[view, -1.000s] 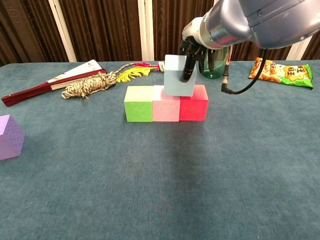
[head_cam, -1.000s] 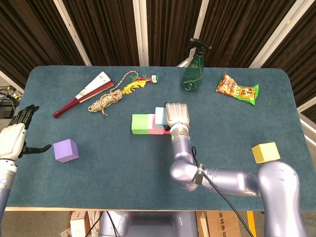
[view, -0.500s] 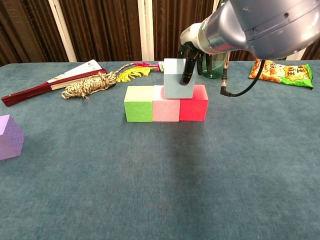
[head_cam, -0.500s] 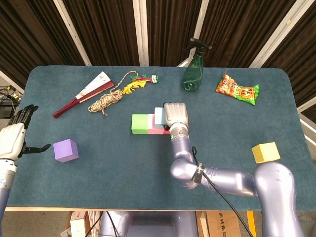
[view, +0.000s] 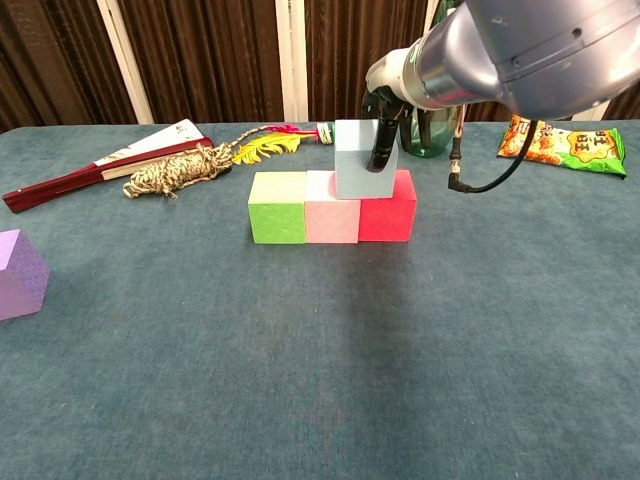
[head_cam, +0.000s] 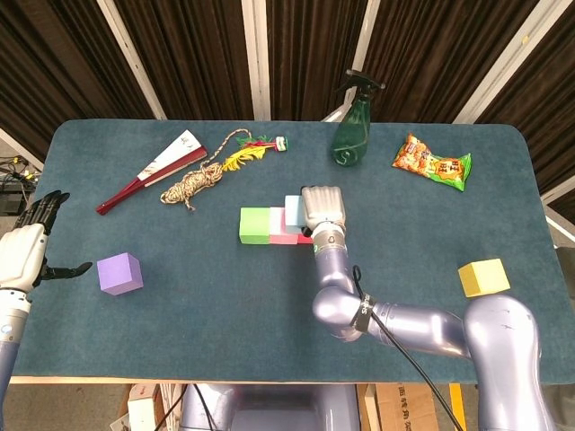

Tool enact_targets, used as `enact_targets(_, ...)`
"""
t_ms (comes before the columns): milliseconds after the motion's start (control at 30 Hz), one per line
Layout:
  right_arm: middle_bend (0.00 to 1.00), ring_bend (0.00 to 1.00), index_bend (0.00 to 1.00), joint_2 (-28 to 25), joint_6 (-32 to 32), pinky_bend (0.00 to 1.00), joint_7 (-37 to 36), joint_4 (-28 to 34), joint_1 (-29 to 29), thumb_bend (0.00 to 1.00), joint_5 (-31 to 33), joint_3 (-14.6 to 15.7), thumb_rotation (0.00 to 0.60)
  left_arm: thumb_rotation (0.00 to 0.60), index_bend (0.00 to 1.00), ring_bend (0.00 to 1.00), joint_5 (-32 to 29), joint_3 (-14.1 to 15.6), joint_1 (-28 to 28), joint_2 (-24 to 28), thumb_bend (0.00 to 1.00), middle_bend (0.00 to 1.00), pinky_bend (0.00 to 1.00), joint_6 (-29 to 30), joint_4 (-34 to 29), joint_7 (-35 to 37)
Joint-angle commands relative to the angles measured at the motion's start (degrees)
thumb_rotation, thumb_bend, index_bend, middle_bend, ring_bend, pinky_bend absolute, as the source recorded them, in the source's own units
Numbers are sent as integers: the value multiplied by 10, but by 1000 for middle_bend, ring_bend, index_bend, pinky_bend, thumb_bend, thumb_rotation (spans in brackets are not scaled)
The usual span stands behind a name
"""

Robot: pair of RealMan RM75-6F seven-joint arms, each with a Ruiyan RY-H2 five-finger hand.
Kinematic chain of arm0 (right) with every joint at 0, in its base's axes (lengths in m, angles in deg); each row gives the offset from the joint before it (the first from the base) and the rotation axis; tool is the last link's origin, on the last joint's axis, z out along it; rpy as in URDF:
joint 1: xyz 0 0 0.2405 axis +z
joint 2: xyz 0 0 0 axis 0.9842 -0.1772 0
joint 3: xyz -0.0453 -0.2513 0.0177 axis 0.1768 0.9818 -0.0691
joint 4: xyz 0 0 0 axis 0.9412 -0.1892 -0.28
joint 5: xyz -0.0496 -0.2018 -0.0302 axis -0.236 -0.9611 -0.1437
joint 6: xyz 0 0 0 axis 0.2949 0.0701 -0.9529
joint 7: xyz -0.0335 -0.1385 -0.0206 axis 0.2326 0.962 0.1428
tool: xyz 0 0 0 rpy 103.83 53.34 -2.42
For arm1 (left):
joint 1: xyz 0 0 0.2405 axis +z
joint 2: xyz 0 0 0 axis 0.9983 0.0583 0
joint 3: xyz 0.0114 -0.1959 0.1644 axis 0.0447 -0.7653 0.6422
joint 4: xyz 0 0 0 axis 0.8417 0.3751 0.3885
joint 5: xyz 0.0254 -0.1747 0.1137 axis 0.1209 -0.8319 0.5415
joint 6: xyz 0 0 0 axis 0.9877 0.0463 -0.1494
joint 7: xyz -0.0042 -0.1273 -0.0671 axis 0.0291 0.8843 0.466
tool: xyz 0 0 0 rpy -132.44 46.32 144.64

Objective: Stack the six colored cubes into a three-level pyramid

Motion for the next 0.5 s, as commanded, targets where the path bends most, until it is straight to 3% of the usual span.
enact_targets(33, 469, 482, 511, -1, -1, 521, 1, 1, -1, 301, 0, -1, 600, 600, 0, 8, 0, 0, 0, 0, 131, 0, 76, 0, 0, 0)
enact_targets(500, 469, 482, 511, -1, -1, 521, 9, 3, -2, 301, 3, 1, 600, 600, 0, 8, 0, 1, 0, 0, 132, 0, 76, -1, 0, 0)
